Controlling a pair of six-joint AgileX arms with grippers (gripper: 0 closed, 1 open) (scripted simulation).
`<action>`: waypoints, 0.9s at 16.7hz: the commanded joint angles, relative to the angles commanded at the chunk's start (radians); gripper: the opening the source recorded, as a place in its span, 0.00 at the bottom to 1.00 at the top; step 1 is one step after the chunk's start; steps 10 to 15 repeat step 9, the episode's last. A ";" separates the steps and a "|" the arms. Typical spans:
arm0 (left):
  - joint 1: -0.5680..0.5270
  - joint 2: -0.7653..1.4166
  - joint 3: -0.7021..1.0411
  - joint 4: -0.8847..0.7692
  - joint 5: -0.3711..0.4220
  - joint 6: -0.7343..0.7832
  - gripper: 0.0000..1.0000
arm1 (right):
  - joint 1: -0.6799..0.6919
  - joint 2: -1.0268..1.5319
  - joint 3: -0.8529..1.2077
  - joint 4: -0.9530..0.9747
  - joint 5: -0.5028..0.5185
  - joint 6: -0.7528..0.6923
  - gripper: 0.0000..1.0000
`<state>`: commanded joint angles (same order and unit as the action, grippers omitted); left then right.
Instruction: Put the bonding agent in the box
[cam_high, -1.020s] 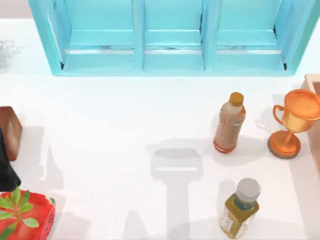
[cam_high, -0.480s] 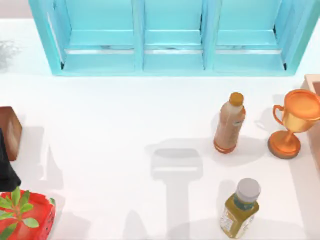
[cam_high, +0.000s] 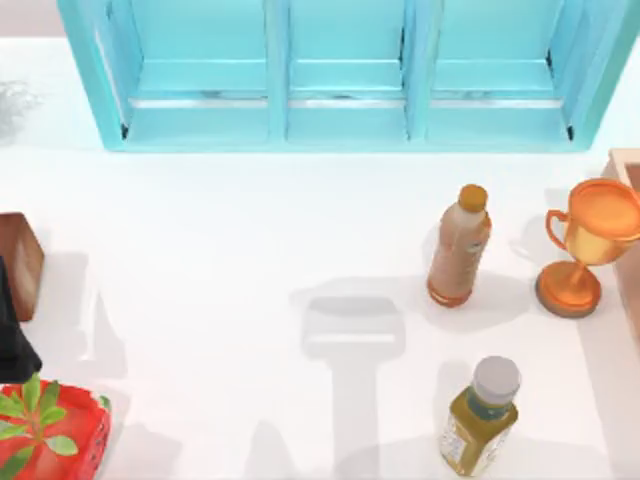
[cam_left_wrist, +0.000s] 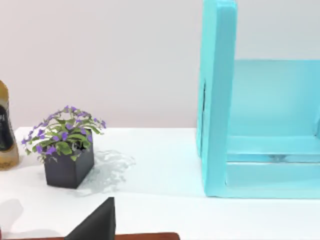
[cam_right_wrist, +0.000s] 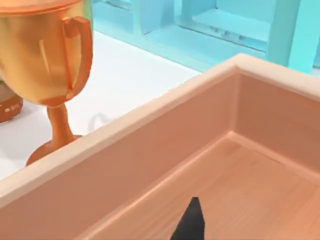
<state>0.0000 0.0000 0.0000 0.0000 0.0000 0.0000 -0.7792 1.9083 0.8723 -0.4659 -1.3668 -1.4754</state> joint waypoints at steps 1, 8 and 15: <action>0.000 0.000 0.000 0.000 0.000 0.000 1.00 | 0.000 0.000 0.000 0.000 0.000 0.000 0.83; 0.000 0.000 0.000 0.000 0.000 0.000 1.00 | 0.000 0.000 0.000 0.000 0.000 0.000 1.00; 0.000 0.000 0.000 0.000 0.000 0.000 1.00 | 0.000 0.000 0.000 0.000 0.000 0.000 1.00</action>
